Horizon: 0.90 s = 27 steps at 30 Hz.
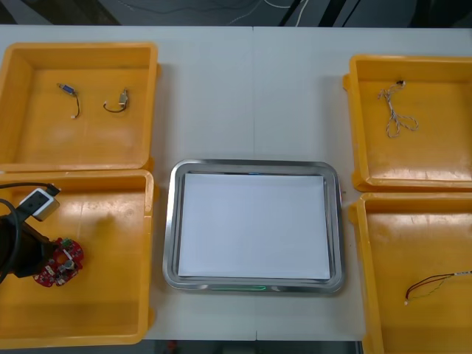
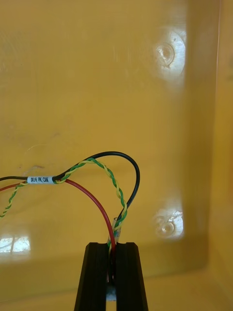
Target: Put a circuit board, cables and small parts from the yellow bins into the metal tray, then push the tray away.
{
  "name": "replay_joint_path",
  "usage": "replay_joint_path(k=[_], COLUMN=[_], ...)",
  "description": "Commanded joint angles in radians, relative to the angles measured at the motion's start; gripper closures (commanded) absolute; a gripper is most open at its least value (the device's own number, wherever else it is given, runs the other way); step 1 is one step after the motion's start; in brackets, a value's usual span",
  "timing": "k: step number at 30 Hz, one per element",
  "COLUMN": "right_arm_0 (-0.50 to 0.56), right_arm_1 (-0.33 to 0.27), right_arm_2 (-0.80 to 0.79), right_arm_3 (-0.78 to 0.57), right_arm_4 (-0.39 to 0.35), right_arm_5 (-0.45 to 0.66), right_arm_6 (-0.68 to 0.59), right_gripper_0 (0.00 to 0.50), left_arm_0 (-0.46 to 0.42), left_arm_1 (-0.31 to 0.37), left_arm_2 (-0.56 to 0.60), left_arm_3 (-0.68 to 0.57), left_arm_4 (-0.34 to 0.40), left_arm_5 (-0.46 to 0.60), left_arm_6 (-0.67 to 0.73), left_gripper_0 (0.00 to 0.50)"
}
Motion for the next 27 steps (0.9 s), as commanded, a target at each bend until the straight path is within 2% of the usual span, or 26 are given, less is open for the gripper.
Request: replay_joint_path(k=[1,2,3,4,5,6,7,8,9,10,11,16,27], right_arm_0=[0.032,0.032,0.032,0.032,0.032,0.031,0.029,0.028,0.028,0.025,0.022,-0.014,-0.212], right_arm_1=[0.017,0.017,0.017,0.017,0.017,0.017,0.017,0.017,0.017,0.017,0.017,0.020,0.066], right_arm_2=[-0.029,-0.029,-0.029,-0.029,-0.031,-0.029,-0.029,-0.031,-0.031,-0.033,-0.036,-0.065,-0.100], right_arm_3=[-0.032,-0.032,-0.032,-0.032,-0.032,-0.032,-0.032,-0.032,-0.032,-0.035,-0.040,-0.077,-0.156], right_arm_4=[0.003,0.004,0.003,0.001,0.001,0.000,-0.002,-0.002,-0.005,-0.005,-0.006,-0.008,0.040], right_arm_5=[-0.010,-0.010,-0.010,-0.009,-0.010,-0.010,-0.010,-0.010,-0.010,-0.009,-0.009,0.077,0.386], right_arm_6=[-0.001,0.000,-0.001,-0.001,-0.001,-0.001,-0.003,-0.003,-0.006,-0.007,-0.009,-0.023,-0.234], right_gripper_0=[0.271,0.161,0.120,0.047,0.012,0.000,0.000,0.000,0.000,0.000,0.000,0.000,0.000], left_arm_0=[-0.022,-0.022,-0.022,-0.025,-0.025,-0.025,-0.025,-0.025,-0.025,-0.025,-0.025,-0.025,-0.043], left_arm_1=[0.004,0.002,0.002,0.002,0.004,0.002,0.002,0.002,0.002,0.002,0.002,0.002,0.021], left_arm_2=[-0.012,-0.014,-0.015,-0.019,-0.020,-0.020,-0.020,-0.019,-0.019,-0.020,-0.020,-0.020,-0.020], left_arm_3=[-0.003,-0.003,-0.003,-0.003,-0.003,-0.003,-0.003,-0.003,-0.003,-0.003,-0.003,-0.003,-0.020], left_arm_4=[-0.007,-0.007,-0.007,-0.007,-0.007,-0.007,-0.006,-0.003,-0.003,-0.003,-0.003,0.004,0.008], left_arm_5=[-0.013,-0.013,-0.013,-0.013,-0.014,-0.014,-0.014,-0.014,-0.017,-0.017,-0.017,-0.017,-0.008], left_arm_6=[-0.073,-0.073,-0.073,-0.073,-0.071,-0.068,-0.068,-0.065,-0.064,-0.064,-0.061,-0.058,-0.050], left_gripper_0=[0.500,0.500,0.500,0.500,0.499,0.470,0.314,0.197,0.138,0.030,0.000,0.000,0.000])
